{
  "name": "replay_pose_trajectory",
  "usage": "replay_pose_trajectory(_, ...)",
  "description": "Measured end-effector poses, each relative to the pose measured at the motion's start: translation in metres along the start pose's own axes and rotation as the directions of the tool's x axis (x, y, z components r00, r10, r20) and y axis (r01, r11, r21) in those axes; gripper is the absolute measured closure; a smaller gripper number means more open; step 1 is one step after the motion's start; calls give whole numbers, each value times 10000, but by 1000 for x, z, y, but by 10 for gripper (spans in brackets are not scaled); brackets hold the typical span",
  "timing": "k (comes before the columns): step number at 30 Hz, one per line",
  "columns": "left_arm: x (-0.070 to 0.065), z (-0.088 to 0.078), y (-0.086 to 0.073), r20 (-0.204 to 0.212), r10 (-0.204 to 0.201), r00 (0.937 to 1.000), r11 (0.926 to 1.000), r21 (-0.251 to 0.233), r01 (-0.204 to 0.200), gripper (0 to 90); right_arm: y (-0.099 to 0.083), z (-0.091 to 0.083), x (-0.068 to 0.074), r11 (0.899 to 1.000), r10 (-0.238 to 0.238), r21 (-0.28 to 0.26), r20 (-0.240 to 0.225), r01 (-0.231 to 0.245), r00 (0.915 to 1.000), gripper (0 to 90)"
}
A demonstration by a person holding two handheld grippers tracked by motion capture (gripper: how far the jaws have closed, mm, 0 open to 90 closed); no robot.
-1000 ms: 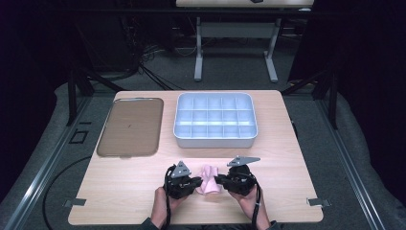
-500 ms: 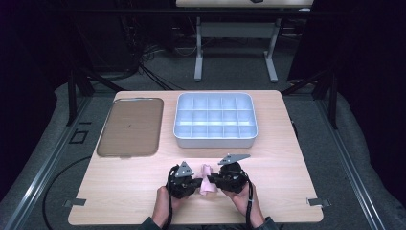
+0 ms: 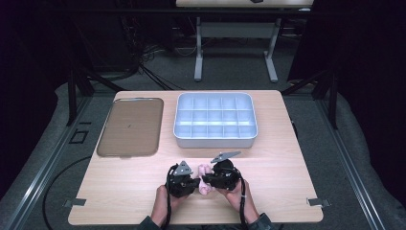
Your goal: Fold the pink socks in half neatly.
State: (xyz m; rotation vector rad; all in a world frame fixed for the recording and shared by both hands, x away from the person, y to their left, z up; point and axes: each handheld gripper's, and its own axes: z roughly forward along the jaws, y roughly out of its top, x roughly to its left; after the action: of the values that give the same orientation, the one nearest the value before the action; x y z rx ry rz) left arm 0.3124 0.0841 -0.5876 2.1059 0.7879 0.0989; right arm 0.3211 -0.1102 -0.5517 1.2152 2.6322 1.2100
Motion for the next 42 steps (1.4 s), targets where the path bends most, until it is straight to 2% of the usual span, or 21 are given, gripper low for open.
replay_pose_trajectory(1, 0, 0, 0, 5, 5, 10000, 10000, 17, -5, 862, 0, 1, -1, 10000, 27, 24, 62, -27, 10000, 845)
replay_pose_trajectory(2, 1, -1, 0, -53, 32, 10000, 10000, 54, -32, 844, -1, 2, -1, 9995, -18, 301, 188, 12, 9998, 845)
replay_pose_trajectory(5, 4, -5, -2, 46, -128, 9999, 9999, 58, 128, 819, -2, 4, -1, 9991, -26, 416, 343, 12, 9994, 845)
replay_pose_trajectory(8, 7, -13, -5, -99, -320, 9994, 9995, 23, 320, 787, -3, 7, -1, 9983, -165, 565, 474, 138, 9987, 844)
replay_pose_trajectory(9, 9, -17, -5, -175, -359, 9992, 9993, -58, 358, 785, -3, 8, 0, 9981, -178, 591, 499, 148, 9986, 844)
replay_pose_trajectory(10, 9, -20, -6, -299, -487, 9984, 9988, -111, 483, 783, -3, 10, 2, 9987, -220, 485, 863, 178, 9960, 843)
replay_pose_trajectory(14, 15, -35, -3, -502, -539, 9973, 9972, -538, 512, 787, -2, 11, 3, 9980, -335, 569, 1004, 279, 9944, 843)
replay_pose_trajectory(17, 16, -40, 3, -467, -439, 9979, 9967, -700, 406, 797, -2, 12, 5, 9979, -381, 556, 1058, 323, 9937, 843)
replay_pose_trajectory(20, 17, -39, 9, -440, -338, 9985, 9975, -632, 310, 806, -2, 12, 4, 9979, -360, 577, 1081, 299, 9935, 843)
replay_pose_trajectory(27, 23, -39, 13, -485, -444, 9978, 9963, -752, 407, 825, -4, 12, 5, 9977, -421, 580, 1134, 357, 9927, 843)
replay_pose_trajectory(32, 22, -42, 19, -568, -233, 9981, 9954, -941, 178, 839, -6, 12, 3, 9988, -325, 406, 1042, 284, 9940, 843)
replay_pose_trajectory(35, 20, -40, 24, -393, -113, 9992, 9947, -1029, 72, 860, -7, 12, 3, 9991, -298, 338, 1025, 265, 9943, 843)
replay_pose_trajectory(37, 17, -36, 29, -224, 132, 9997, 9949, -993, -153, 882, -7, 12, 3, 9993, -279, 293, 1050, 250, 9941, 843)
replay_pose_trajectory(40, 13, -27, 37, 116, 388, 9992, 9956, -862, -377, 896, -8, 12, 4, 9993, -282, 261, 1113, 255, 9934, 843)
replay_pose_trajectory(42, 13, -18, 41, 374, 373, 9986, 9965, -757, -344, 898, -8, 12, 5, 9993, -279, 268, 1163, 250, 9928, 843)
